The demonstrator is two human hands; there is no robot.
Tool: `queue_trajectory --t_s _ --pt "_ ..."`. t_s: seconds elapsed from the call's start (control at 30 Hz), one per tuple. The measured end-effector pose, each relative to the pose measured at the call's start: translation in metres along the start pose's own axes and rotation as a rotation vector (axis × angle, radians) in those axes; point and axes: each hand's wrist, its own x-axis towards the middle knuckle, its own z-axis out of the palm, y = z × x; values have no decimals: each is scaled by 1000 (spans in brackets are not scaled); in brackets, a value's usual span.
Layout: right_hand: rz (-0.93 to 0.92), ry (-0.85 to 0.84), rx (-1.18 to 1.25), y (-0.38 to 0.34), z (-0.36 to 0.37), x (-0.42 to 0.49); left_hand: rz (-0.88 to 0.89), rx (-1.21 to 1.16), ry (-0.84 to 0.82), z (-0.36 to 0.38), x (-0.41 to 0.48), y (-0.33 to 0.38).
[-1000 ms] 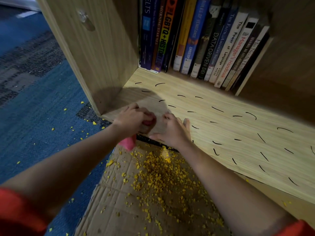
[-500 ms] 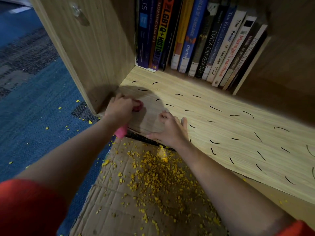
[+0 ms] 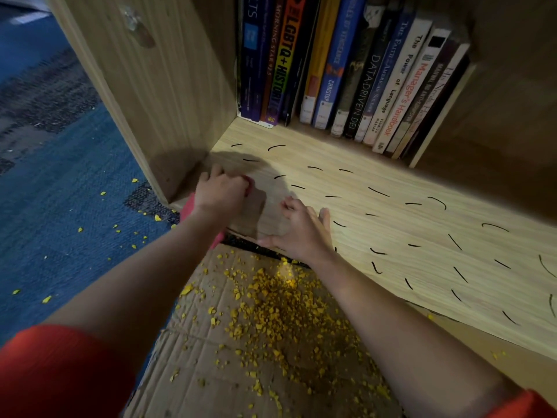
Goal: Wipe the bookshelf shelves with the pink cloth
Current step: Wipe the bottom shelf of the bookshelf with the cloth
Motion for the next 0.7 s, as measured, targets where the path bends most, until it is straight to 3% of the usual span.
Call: queue_trajectory --t_s 0.13,0.17,0.3,0.43,0.53,0.63,0.7 --pt "-8 3 5 -1 -1 -1 289 -61 -61 14 -20 14" --pt "-2 4 18 -1 -1 -1 278 -91 -79 13 -14 7" --pt "-1 13 21 -1 -1 -2 -61 -175 -72 1 9 -12" --pt "3 13 25 -1 -2 -2 73 -471 -67 -1 3 2" --pt "3 8 26 -2 -3 -3 -71 -745 76 -1 -2 -15" --pt "-6 -4 16 -4 -5 -4 -122 -567 259 19 -14 -44" --pt "4 -7 0 -4 -6 -4 -46 -449 150 39 -19 -55"
